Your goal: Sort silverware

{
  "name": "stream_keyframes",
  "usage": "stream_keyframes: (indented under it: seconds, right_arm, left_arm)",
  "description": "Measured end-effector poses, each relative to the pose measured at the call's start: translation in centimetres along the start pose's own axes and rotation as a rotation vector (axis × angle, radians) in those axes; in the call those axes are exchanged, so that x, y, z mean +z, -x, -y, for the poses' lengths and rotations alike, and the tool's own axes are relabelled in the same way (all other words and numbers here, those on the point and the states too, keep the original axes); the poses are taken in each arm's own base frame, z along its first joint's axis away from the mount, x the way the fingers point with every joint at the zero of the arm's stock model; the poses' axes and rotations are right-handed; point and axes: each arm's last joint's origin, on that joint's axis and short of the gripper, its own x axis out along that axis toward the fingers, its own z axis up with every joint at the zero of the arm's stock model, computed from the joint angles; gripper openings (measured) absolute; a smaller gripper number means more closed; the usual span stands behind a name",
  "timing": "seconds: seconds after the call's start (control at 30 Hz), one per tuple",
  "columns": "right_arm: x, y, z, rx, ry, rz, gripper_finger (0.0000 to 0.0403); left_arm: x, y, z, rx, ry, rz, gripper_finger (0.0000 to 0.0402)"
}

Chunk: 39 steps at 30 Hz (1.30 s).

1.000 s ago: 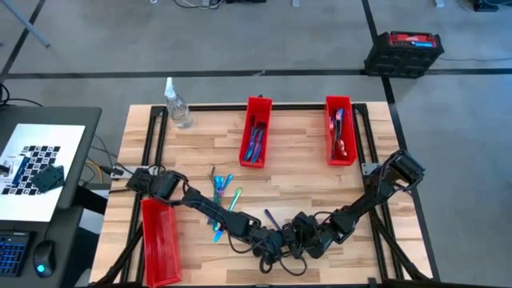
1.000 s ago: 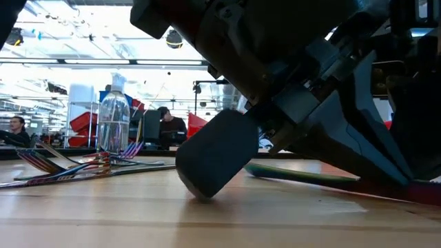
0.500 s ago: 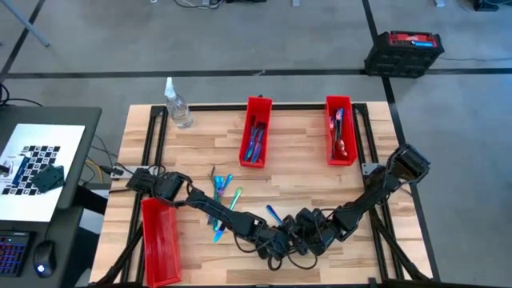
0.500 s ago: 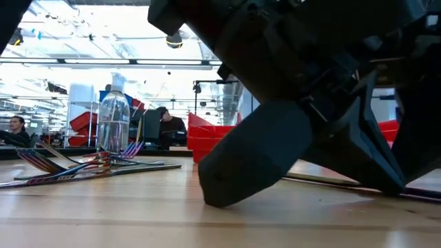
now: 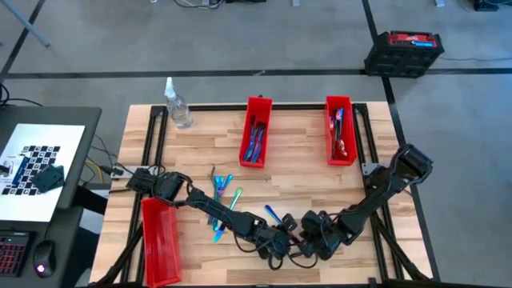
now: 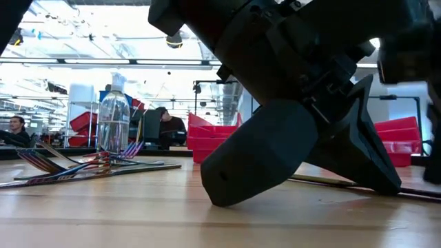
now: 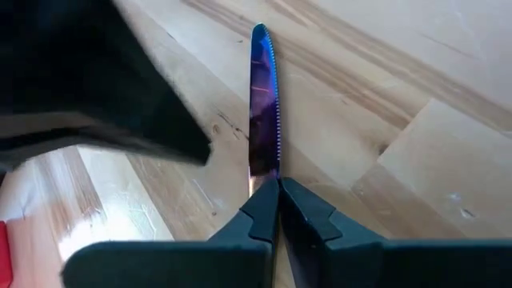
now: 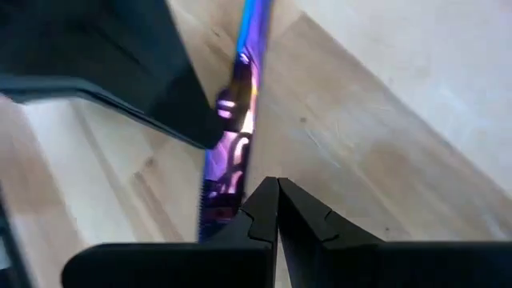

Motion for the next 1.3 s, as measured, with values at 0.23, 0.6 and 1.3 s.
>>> stream_keyframes:
  seconds: [0.23, 0.6, 1.3]
  right_arm:
    - [-0.2, -1.3, -0.2, 0.023, -0.025, 0.02, 0.0]
    - [0.5, -1.7, -0.5, 0.062, 0.008, 0.008, 0.0]
    - [0.0, -3.1, -1.0, 0.145, -0.011, -0.005, 0.0]
  left_arm:
    - [0.1, 0.0, 0.0, 0.007, -0.008, 0.005, 0.0]
    - [0.1, 0.1, -0.1, 0.003, -0.047, 0.01, 0.0]
    - [-0.3, -0.1, 0.0, -0.018, -0.115, -0.012, 0.0009]
